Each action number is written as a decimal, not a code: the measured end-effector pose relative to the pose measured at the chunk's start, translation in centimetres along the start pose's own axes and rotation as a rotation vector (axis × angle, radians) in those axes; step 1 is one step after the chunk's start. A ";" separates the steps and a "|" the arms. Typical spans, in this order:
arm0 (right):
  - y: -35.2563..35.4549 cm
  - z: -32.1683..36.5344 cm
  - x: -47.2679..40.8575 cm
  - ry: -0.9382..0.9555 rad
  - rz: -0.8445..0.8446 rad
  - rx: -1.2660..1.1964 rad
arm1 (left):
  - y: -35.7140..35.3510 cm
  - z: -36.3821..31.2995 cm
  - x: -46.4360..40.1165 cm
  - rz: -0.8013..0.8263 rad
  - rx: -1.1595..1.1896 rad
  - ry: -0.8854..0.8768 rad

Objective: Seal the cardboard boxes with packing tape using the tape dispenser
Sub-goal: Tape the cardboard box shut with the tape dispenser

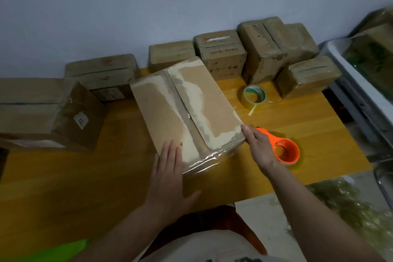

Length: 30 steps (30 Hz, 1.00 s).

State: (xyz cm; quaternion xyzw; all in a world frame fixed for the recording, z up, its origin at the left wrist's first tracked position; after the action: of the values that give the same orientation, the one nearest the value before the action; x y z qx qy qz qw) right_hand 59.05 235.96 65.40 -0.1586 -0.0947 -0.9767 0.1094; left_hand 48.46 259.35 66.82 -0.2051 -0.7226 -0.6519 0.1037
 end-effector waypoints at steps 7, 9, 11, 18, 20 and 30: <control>0.4 1.4 -2.2 -0.110 0.165 -0.047 | 1.4 0.5 0.4 -0.053 -0.289 -0.313; -1.0 2.8 -3.6 -0.125 0.172 0.062 | 2.0 0.7 -1.5 0.043 -0.363 -0.326; -2.1 3.4 -5.0 -0.187 0.221 0.121 | 1.7 1.1 -2.9 0.111 -0.428 -0.408; -3.9 4.5 -3.4 0.102 -0.266 0.245 | 2.0 -0.9 -4.0 0.098 -0.305 -0.351; -6.2 4.4 -3.0 0.192 -0.244 0.429 | 1.9 -2.1 -4.1 0.059 -0.244 -0.313; -7.4 3.9 -7.5 -0.010 -0.055 0.077 | 2.0 -2.1 -5.2 0.043 -0.203 -0.307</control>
State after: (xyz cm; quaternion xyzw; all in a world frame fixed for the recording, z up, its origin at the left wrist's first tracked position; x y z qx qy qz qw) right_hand 65.27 245.32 65.46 -0.1564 -0.1370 -0.9742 0.0881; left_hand 53.75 256.60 66.72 -0.3270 -0.6557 -0.6804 -0.0148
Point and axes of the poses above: each hand's wrist, its own x-axis away from the middle knuckle, its own y-axis out of the back of the hand, z = x × y, the point moved 3 cm from there along -x, towards the middle knuckle, and after that the axes turned 12 degrees about z, right-handed, at the moved point
